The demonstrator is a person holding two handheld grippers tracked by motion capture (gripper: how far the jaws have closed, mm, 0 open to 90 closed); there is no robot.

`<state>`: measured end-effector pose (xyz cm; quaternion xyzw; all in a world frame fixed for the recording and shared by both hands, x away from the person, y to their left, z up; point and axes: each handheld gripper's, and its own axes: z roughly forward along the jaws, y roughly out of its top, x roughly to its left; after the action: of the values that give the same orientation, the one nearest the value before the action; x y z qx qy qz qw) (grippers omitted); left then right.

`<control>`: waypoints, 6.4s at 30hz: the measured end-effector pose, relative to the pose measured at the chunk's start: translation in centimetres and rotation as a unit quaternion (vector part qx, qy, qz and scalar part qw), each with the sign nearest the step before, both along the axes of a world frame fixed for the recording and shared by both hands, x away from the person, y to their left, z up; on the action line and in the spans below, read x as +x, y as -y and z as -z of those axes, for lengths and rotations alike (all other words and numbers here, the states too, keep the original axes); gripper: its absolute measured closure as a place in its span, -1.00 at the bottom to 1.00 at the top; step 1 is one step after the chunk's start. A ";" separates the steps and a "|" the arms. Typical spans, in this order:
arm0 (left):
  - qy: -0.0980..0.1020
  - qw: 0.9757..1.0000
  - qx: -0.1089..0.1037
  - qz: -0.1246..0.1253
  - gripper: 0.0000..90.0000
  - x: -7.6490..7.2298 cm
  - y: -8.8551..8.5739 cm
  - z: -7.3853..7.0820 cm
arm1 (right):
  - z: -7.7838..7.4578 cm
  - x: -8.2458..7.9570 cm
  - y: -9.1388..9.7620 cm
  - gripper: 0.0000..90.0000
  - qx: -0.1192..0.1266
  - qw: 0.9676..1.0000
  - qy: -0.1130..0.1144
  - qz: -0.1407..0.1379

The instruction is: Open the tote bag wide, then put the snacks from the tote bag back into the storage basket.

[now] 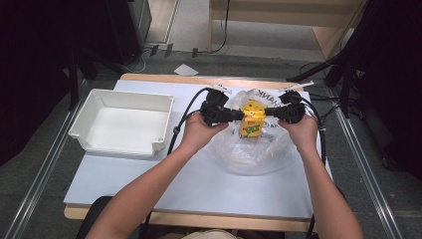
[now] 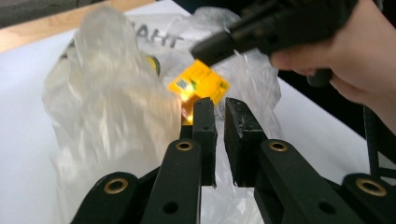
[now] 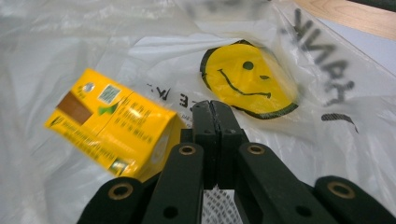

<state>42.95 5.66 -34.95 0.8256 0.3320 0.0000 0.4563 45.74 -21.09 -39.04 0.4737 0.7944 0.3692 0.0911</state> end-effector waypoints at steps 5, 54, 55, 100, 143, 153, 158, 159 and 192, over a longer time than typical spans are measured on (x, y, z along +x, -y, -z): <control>0.026 1.000 0.004 -0.017 0.85 1.9 0.0 -1.2 | -0.7 -1.2 1.5 1.00 0.005 1.000 0.010 0.006; -0.037 0.996 0.002 -0.079 0.61 6.6 -2.8 9.6 | 6.4 -4.1 7.4 0.92 0.056 0.997 0.004 0.054; -0.031 0.997 0.001 -0.075 0.58 6.5 -2.8 9.2 | 6.1 -4.3 7.3 0.90 0.061 0.997 0.005 0.051; 0.034 0.988 0.052 0.142 -0.15 5.9 2.0 2.4 | 3.9 -14.3 2.5 0.15 0.057 0.997 0.005 -0.056; 0.034 0.978 0.094 0.181 0.06 5.9 5.5 5.9 | 4.7 -14.8 2.0 0.07 0.062 0.996 0.001 -0.069; 0.038 0.978 0.111 0.171 0.15 5.8 5.9 5.3 | 4.7 -14.8 2.1 0.08 0.064 0.995 0.005 -0.070; 0.034 0.979 0.113 0.164 0.16 5.8 5.9 4.9 | 4.6 -14.9 2.1 0.08 0.070 0.995 0.005 -0.071; 0.034 0.979 0.112 0.165 0.16 5.8 5.9 4.7 | 4.6 -14.9 2.1 0.08 0.068 0.995 0.005 -0.072; 0.016 0.985 0.089 0.149 0.17 4.5 4.0 -1.0 | 4.5 -15.0 1.8 0.07 0.073 0.994 0.006 -0.082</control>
<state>47.45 1.69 -33.93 0.9030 0.1968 -0.0255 0.3810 30.75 -22.86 -43.52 0.4101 0.8011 0.4349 0.0308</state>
